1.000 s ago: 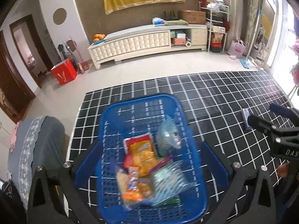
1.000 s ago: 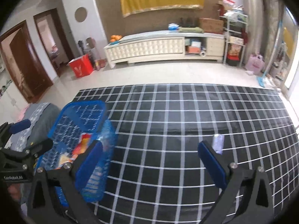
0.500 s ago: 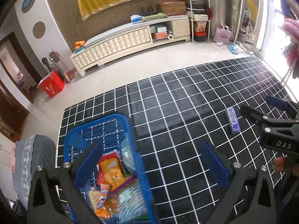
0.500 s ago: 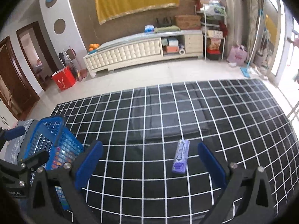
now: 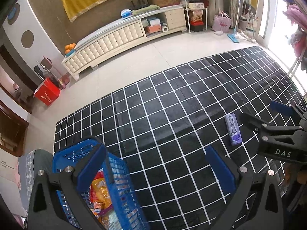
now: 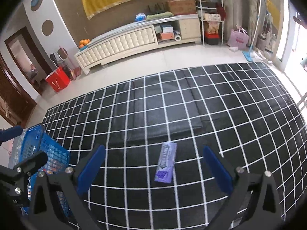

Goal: Organize snacks
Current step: 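Move the right tool to the purple gum box and grasp it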

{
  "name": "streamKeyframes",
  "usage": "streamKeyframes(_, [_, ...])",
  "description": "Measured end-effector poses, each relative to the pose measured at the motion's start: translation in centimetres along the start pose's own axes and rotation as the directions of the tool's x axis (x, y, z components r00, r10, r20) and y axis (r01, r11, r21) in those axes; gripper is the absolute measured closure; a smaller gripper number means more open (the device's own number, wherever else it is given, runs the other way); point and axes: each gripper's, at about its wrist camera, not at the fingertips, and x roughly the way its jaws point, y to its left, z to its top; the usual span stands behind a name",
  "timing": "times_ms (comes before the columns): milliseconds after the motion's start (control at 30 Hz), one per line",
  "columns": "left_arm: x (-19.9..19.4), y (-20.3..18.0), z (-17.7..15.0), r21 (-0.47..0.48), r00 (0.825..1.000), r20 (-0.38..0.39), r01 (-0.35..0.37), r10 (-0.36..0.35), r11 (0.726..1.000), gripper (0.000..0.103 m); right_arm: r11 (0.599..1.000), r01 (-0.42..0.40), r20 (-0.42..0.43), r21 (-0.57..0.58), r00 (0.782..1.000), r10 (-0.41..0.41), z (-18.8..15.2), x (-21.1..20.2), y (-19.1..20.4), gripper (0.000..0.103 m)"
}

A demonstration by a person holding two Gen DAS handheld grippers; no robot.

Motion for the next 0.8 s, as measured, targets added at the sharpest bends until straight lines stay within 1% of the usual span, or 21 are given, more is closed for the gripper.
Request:
streamKeyframes(200, [1.4, -0.8, 0.9, 0.004, 0.999, -0.019, -0.026, 0.026, 1.0, 0.0, 1.0, -0.002, -0.004, 0.029, 1.0, 0.002, 0.6, 1.2, -1.6, 0.0])
streamKeyframes(267, [1.4, -1.2, 1.2, 0.016, 0.999, -0.011, -0.04, 0.04, 0.999, 0.0, 1.0, 0.002, -0.02, 0.019, 1.0, -0.002, 0.5, 2.1, -1.6, 0.0])
streamKeyframes(367, [1.5, -1.8, 1.8, 0.02, 0.999, -0.006, -0.034, 0.034, 0.999, 0.0, 1.0, -0.014, -0.062, 0.021, 0.998, 0.015, 0.4, 3.7, -2.3, 0.0])
streamKeyframes(433, [1.8, -2.4, 2.1, 0.031, 1.0, -0.01, -0.029, 0.029, 0.999, 0.0, 0.999, -0.03, -0.077, 0.042, 0.996, 0.033, 0.3, 4.5, -3.1, 0.0])
streamKeyframes(533, [2.7, -3.2, 2.5, 0.062, 0.998, -0.025, -0.049, 0.051, 0.997, 0.0, 0.99, -0.102, -0.109, 0.097, 0.988, 0.112, 0.9, 6.1, -4.6, 0.0])
streamKeyframes(600, [3.3, -3.5, 2.8, 0.069, 0.998, -0.034, -0.059, 0.062, 0.996, 0.0, 0.989, -0.1, -0.123, 0.105, 0.986, 0.113, 1.5, 6.8, -5.2, 0.0])
streamKeyframes(633, [3.4, -3.5, 2.9, 0.067, 0.998, -0.036, -0.057, 0.059, 0.996, 0.0, 0.991, -0.087, -0.14, 0.1, 0.985, 0.1, 1.8, 7.3, -5.4, 0.0])
streamKeyframes(733, [4.1, -3.8, 3.3, 0.062, 0.997, -0.048, -0.05, 0.053, 0.997, 0.0, 0.992, -0.097, -0.162, 0.077, 0.981, 0.109, 2.1, 8.0, -5.2, 0.001])
streamKeyframes(800, [4.8, -4.1, 3.3, 0.071, 0.996, -0.06, -0.055, 0.059, 0.996, 0.0, 0.995, -0.08, -0.187, 0.052, 0.978, 0.089, 1.9, 8.5, -4.8, 0.006])
